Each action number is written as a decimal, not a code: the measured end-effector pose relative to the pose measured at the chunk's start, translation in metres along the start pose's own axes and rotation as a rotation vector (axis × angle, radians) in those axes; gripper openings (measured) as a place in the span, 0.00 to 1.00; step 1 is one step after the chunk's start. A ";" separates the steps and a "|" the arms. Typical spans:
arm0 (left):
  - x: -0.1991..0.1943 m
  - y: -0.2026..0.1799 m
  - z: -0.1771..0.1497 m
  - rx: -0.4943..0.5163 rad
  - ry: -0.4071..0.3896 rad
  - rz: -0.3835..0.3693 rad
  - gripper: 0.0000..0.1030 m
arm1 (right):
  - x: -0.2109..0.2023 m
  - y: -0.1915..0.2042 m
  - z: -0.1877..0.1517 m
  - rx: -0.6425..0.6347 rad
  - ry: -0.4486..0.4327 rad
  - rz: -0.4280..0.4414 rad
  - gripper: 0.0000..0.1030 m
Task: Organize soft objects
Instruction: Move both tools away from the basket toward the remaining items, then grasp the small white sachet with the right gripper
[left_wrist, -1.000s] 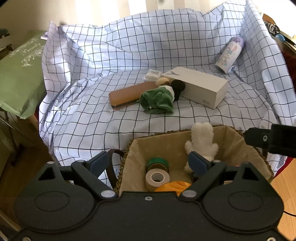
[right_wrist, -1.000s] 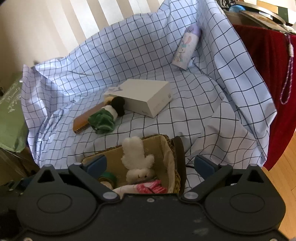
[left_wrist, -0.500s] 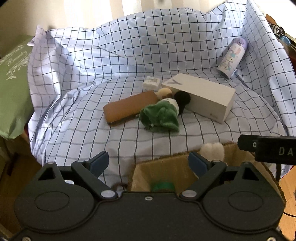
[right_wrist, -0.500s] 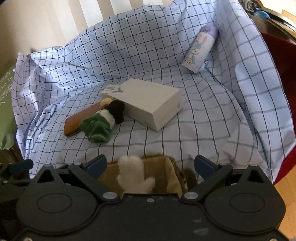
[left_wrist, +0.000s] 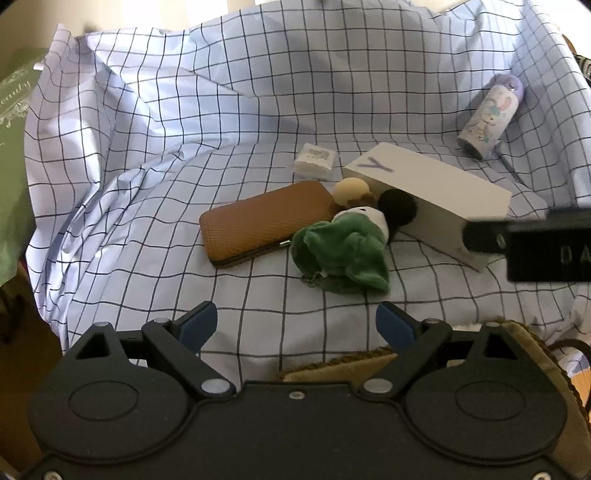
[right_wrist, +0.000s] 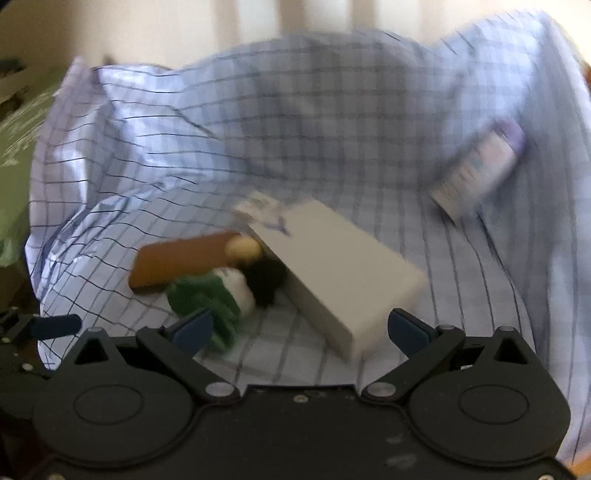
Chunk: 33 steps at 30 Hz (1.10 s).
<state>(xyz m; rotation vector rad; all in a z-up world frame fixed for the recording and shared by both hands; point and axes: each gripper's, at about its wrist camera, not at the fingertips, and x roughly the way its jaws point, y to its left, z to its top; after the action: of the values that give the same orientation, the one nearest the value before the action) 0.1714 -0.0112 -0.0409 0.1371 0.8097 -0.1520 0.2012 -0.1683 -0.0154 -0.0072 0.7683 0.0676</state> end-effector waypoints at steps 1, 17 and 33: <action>0.003 0.002 0.002 -0.004 0.004 -0.003 0.87 | 0.003 0.003 0.006 -0.030 -0.016 0.009 0.99; 0.034 0.010 0.015 -0.029 0.047 -0.045 0.87 | 0.111 0.038 0.100 -0.334 -0.077 0.041 0.99; 0.046 0.016 0.016 -0.062 0.084 -0.078 0.87 | 0.225 0.068 0.130 -0.457 0.151 0.098 0.95</action>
<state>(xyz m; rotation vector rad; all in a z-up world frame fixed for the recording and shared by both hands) 0.2167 -0.0026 -0.0623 0.0538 0.9034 -0.1959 0.4488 -0.0828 -0.0772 -0.4128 0.8907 0.3380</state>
